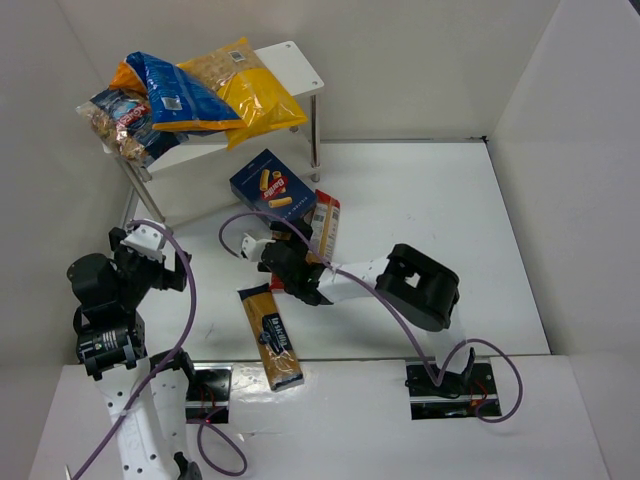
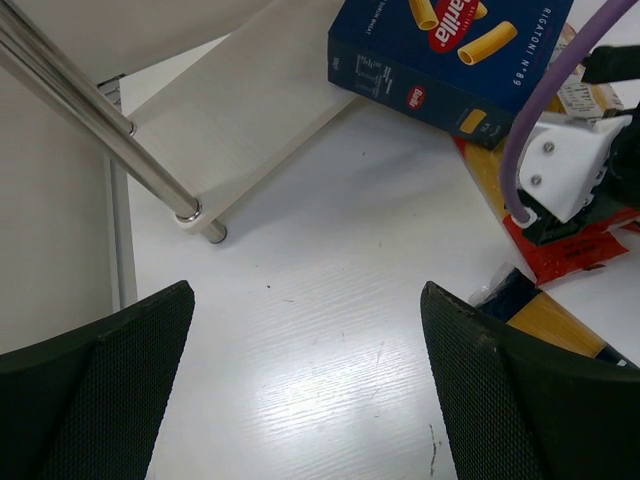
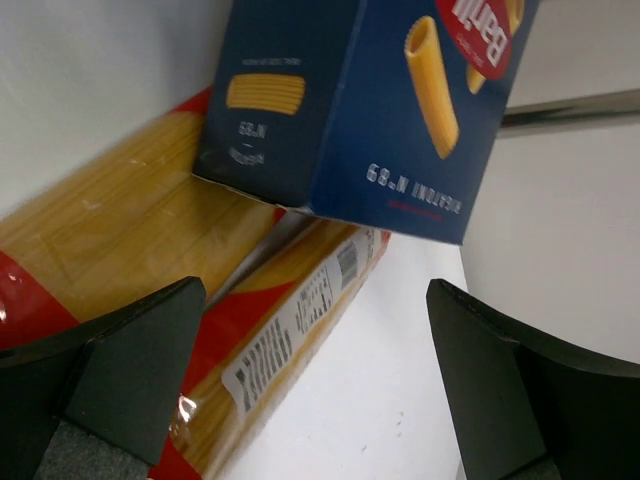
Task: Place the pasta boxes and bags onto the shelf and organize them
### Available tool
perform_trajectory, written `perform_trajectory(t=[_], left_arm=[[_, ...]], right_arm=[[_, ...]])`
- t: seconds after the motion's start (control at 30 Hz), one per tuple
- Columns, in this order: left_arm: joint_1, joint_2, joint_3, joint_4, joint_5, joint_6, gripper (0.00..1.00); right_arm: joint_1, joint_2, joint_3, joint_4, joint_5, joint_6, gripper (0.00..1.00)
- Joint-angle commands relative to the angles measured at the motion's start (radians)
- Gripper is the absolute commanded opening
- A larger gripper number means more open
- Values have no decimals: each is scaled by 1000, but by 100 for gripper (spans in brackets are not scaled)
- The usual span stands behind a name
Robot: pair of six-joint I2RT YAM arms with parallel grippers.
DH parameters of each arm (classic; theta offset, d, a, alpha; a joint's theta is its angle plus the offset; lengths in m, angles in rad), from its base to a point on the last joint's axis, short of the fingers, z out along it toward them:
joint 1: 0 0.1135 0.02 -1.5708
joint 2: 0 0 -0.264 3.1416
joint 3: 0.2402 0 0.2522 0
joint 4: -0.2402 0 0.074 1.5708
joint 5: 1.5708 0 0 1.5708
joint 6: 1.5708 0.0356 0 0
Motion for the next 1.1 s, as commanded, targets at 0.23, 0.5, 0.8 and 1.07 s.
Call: perform_trajectory(t=[0.23,0.5,0.8,1.07], left_arm=[[24,-8,-4,24,30,-7,100],[33,-8,-4,24,30,-7,100],[43,-8,-4,24,30,-7,100],[43,-8,-4,24,30,-7,100]], right_arm=[[-22,99,18,329,36,-123,100],[-40,181,38,463,75,-208,100],[-40,126,72,218,-19,-70,100],[-69,186,147,228,15,-91,97]])
